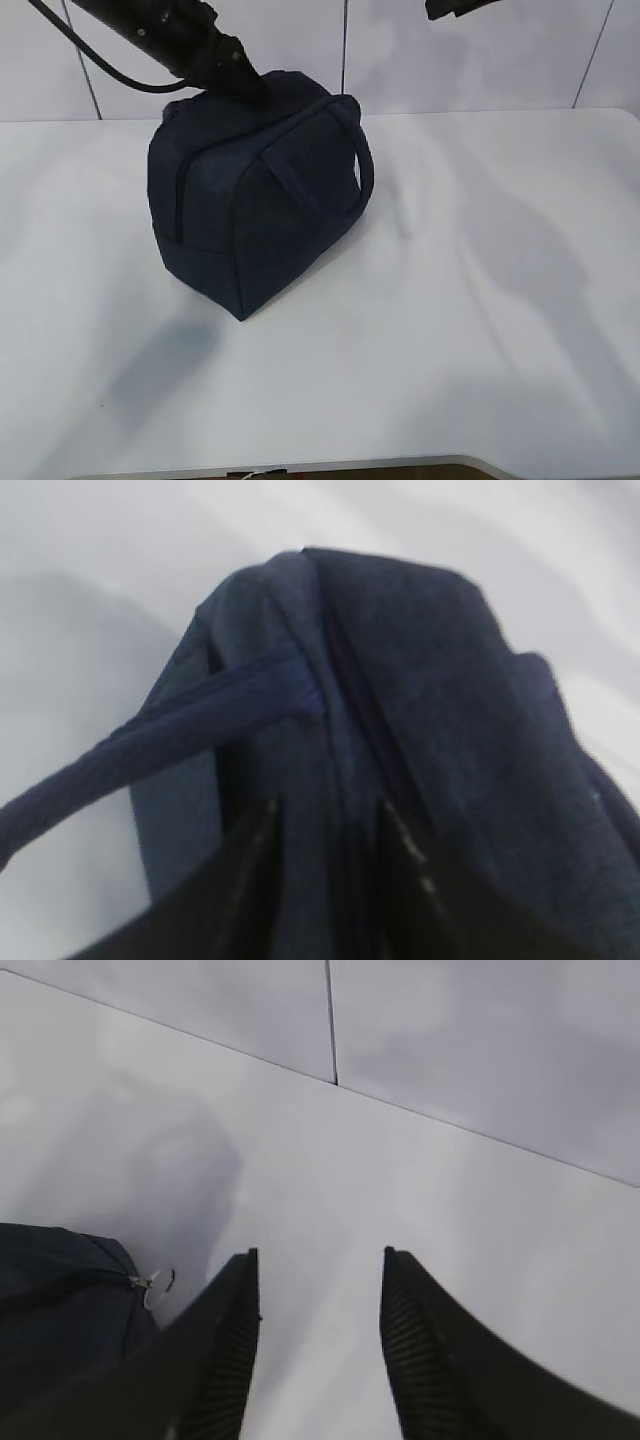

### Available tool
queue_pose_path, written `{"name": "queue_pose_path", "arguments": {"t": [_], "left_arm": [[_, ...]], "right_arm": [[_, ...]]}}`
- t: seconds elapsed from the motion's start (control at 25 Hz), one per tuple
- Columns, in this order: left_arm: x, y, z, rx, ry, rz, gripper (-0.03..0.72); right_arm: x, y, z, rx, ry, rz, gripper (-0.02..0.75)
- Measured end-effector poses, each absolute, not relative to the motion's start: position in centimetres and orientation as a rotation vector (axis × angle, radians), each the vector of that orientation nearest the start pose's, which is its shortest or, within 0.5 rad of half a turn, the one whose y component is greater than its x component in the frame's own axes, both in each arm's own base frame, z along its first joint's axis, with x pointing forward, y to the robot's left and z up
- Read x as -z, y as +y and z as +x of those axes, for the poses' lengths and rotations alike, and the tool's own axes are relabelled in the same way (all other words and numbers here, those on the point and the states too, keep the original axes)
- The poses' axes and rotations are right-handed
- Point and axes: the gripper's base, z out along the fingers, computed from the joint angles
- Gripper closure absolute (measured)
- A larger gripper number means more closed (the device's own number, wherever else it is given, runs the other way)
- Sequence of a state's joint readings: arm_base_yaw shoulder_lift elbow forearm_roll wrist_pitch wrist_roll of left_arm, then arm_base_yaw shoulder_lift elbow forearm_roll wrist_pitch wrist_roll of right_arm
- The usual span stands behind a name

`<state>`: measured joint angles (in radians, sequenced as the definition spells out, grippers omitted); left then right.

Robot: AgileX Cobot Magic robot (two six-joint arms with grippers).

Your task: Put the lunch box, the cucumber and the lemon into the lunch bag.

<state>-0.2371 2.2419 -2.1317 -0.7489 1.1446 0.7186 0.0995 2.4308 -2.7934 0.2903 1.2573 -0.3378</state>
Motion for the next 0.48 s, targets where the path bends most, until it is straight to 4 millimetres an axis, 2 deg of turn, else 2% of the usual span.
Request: {"name": "queue_pose_path", "arguments": {"t": [0.12, 0.2, 0.32, 0.48], "left_arm": [[-27.2, -16.8, 46.7, 0.767, 2.304, 0.959, 0.365], [-27.2, -16.6, 46.7, 0.721, 2.317, 0.976, 0.306], [-27.8, -16.0, 46.6, 0.609, 2.315, 1.004, 0.272], [-29.4, -15.1, 46.3, 0.438, 2.298, 1.047, 0.264]], "right_arm": [[-34.4, 7.6, 51.2, -0.248, 2.283, -0.535, 0.402], [-34.4, 7.6, 51.1, -0.246, 2.282, -0.537, 0.402], [-34.5, 7.5, 51.1, -0.241, 2.282, -0.537, 0.402], [-35.0, 7.5, 50.8, -0.239, 2.275, -0.538, 0.402]]}}
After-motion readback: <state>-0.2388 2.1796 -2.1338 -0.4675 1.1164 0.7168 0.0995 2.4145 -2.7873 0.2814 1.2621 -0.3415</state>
